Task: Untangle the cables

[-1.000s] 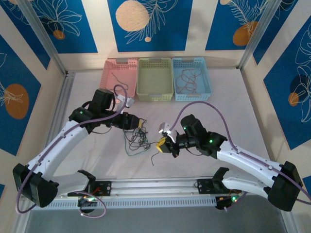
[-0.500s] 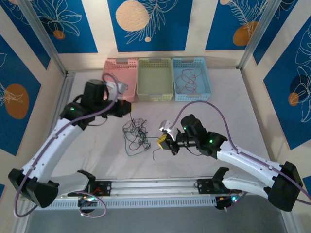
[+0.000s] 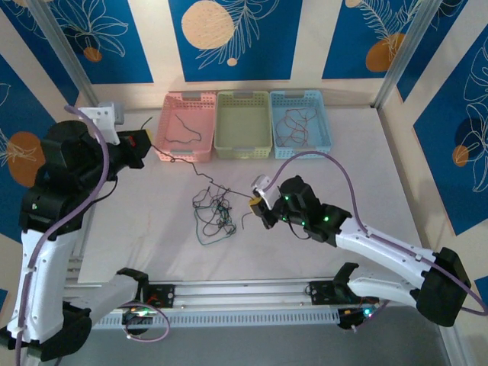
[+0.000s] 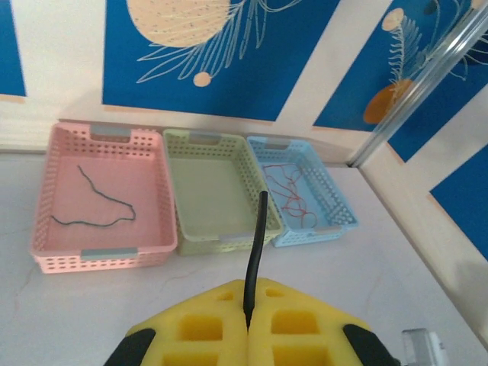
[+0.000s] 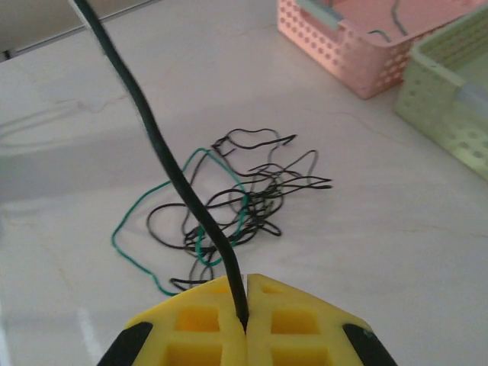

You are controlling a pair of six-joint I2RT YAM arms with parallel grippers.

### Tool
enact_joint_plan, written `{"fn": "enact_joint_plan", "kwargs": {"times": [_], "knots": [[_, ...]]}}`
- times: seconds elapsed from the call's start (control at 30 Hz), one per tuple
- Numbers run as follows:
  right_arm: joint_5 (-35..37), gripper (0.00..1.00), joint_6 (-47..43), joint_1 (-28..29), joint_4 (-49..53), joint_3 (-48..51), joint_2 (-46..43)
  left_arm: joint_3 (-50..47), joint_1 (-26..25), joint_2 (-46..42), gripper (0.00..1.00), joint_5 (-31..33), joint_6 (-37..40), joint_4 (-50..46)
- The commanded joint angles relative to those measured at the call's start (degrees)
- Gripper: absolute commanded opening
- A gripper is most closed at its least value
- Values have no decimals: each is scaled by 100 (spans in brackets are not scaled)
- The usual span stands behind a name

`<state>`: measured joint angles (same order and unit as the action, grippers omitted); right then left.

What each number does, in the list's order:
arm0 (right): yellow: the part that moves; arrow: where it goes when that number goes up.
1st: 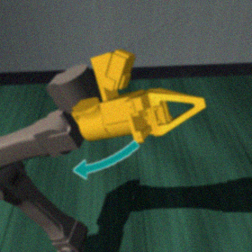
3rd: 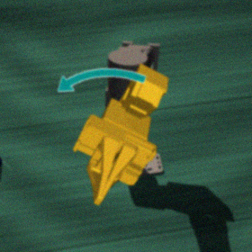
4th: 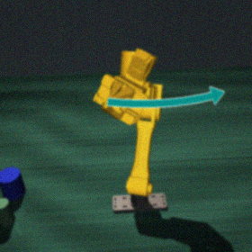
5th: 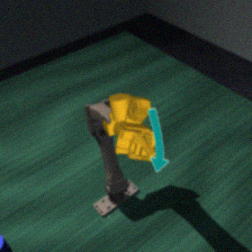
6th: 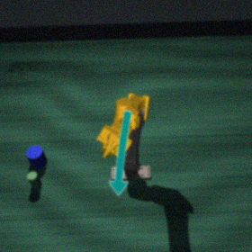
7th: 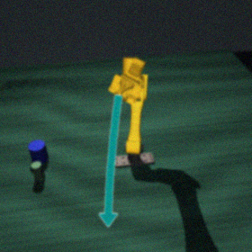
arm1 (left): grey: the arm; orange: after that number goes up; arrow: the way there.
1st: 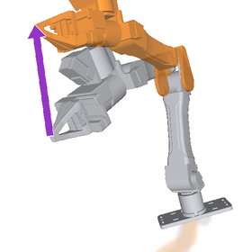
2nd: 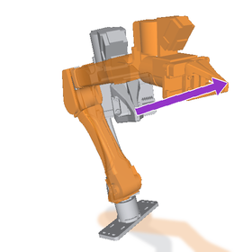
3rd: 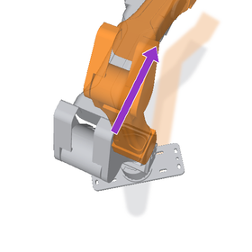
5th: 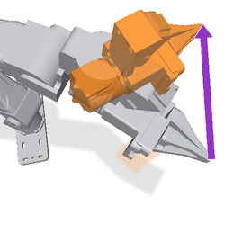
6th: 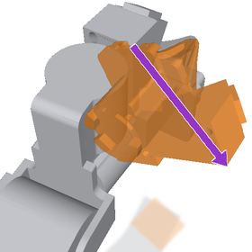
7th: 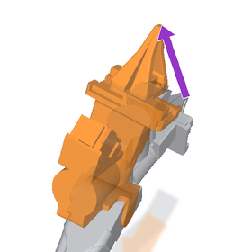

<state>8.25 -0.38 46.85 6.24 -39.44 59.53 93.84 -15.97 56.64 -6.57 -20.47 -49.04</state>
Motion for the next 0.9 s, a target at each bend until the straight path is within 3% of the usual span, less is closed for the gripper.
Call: {"fn": "enact_joint_plan", "kwargs": {"times": [0.0, 0.23, 0.37, 0.5, 0.67, 0.87], "knots": [[908, 0, 310, -382, 1118, 378, -150, 579, 173, -281, 0, 1191, 324, 565], [592, 0, 679, -929, 888, 630, -740, 500, 173, -300, 0, 1225, 382, 359], [68, 0, 917, -1314, 814, 741, -1127, 219, 173, -339, 0, 1087, 296, 355], [-991, 0, 1083, -1547, 485, 708, -1332, -237, 172, -314, 0, 401, -15, 566], [-1603, 0, 1551, -1529, 221, 526, -1248, -1053, 173, -299, 0, -222, -517, 988], [-2130, 0, 3328, -1550, -1061, 581, -1139, -2659, 167, -326, 0, -1300, -1636, 2154]]}}
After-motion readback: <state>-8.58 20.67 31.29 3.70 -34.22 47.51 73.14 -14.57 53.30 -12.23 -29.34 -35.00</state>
